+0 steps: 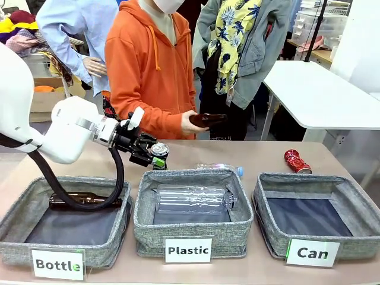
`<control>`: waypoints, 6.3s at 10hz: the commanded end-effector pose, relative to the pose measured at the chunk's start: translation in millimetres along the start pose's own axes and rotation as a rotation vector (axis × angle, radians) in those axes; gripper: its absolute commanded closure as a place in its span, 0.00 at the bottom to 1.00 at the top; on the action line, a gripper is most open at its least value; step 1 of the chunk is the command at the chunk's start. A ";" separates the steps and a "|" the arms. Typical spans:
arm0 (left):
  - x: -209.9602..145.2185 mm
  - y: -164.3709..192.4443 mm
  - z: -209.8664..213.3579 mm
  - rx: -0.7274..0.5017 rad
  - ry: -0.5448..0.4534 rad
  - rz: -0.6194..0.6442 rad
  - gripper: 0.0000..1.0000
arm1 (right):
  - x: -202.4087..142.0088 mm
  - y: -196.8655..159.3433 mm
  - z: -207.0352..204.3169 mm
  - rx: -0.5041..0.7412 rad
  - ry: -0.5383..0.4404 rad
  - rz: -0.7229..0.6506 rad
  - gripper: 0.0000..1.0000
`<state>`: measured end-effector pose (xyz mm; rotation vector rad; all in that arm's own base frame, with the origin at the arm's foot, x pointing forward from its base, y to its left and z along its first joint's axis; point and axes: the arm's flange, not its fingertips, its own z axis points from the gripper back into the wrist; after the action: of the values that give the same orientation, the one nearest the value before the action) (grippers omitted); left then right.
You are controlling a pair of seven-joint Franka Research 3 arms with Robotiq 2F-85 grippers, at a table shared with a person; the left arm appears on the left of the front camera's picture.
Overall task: Sort the can waste into the basket.
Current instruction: Pick up the can waste from the table and place it in the right Fabric basket.
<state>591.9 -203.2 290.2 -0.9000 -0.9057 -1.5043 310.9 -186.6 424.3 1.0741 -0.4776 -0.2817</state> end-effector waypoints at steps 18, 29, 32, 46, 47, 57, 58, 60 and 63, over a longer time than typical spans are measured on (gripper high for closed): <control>49.9 -294.5 511.2 0.424 0.134 0.093 1.00 | 3.1 -1.3 -0.9 0.031 -0.020 0.026 0.00; 131.1 -228.0 366.4 0.628 0.091 0.132 1.00 | 3.1 -1.3 -0.9 0.031 -0.020 0.026 0.00; 177.7 -123.5 191.8 0.399 0.066 0.057 1.00 | 3.1 -1.3 -0.9 0.031 -0.020 0.026 0.00; 235.0 -96.1 -181.2 -0.094 -0.106 -0.037 0.60 | -2.2 26.4 25.4 -0.129 0.109 0.019 0.00; 252.8 -108.0 -212.1 -0.171 -0.117 -0.090 0.60 | -3.3 29.1 38.1 -0.206 0.170 0.010 0.00; 320.3 -60.6 -357.3 -0.354 0.178 0.021 0.53 | 0.5 20.7 64.4 -0.260 0.091 -0.028 0.00; 319.0 -64.1 -355.6 -0.332 0.194 0.015 0.03 | 0.5 20.7 64.4 -0.260 0.091 -0.028 0.00; 317.6 -67.4 -352.4 -0.331 0.218 0.007 0.00 | 0.5 20.7 64.4 -0.260 0.091 -0.028 0.00; 312.8 -74.6 -344.1 -0.329 0.225 -0.005 0.00 | 0.5 20.7 64.4 -0.260 0.091 -0.028 0.00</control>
<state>465.3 -639.6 418.2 -0.9773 -0.5323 -1.7432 278.2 -228.6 466.8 0.8420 -0.3370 -0.3095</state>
